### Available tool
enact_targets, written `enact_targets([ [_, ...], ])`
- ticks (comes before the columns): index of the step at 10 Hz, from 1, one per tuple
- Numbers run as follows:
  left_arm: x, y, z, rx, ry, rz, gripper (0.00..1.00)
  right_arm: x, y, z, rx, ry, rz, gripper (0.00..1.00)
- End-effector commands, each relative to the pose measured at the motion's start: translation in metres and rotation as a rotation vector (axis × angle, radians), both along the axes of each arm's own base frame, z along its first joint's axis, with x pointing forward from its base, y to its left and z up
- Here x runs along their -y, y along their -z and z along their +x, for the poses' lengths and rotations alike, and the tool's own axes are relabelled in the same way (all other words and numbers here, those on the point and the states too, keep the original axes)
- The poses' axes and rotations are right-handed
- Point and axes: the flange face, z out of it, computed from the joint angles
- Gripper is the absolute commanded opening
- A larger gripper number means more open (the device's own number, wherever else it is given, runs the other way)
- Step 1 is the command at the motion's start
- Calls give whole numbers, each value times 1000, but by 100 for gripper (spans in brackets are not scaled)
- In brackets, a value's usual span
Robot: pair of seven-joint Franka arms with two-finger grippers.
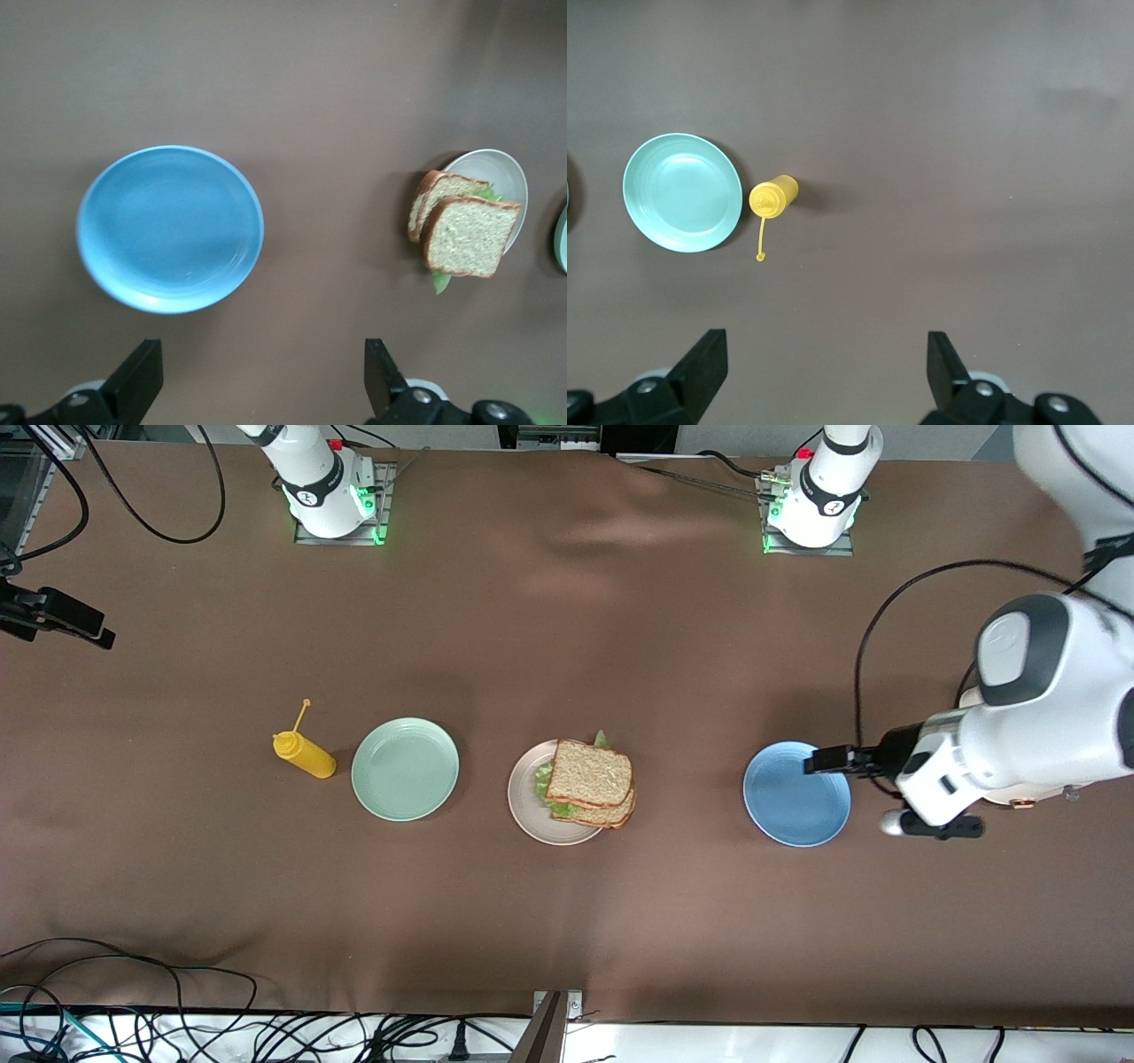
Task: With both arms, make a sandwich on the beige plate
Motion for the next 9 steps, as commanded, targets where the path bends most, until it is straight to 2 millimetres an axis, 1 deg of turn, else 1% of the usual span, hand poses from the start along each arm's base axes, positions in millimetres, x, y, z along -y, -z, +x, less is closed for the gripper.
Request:
enact_targets([
  [1, -18, -47, -34, 3, 12, 124, 100, -4, -2, -2, -1, 1, 16, 100],
  [2, -32, -72, -45, 18, -4, 150, 100, -4, -2, -2, -1, 1, 16, 100],
  [3, -39, -87, -58, 23, -17, 163, 100, -5, -2, -2, -1, 0, 16, 100],
  [4, -48, -96, -69, 29, -31, 174, 100, -5, -1, -2, -2, 0, 16, 100],
  [5, -60, -101, -76, 31, -48, 181, 100, -5, -2, -2, -1, 0, 16, 100],
  [8, -65, -126, -87, 68, -62, 193, 100, -5, -2, -2, -1, 1, 16, 100],
  [9, -72, -134, -91, 81, -75, 197, 100, -5, -2, -2, -1, 1, 16, 100],
])
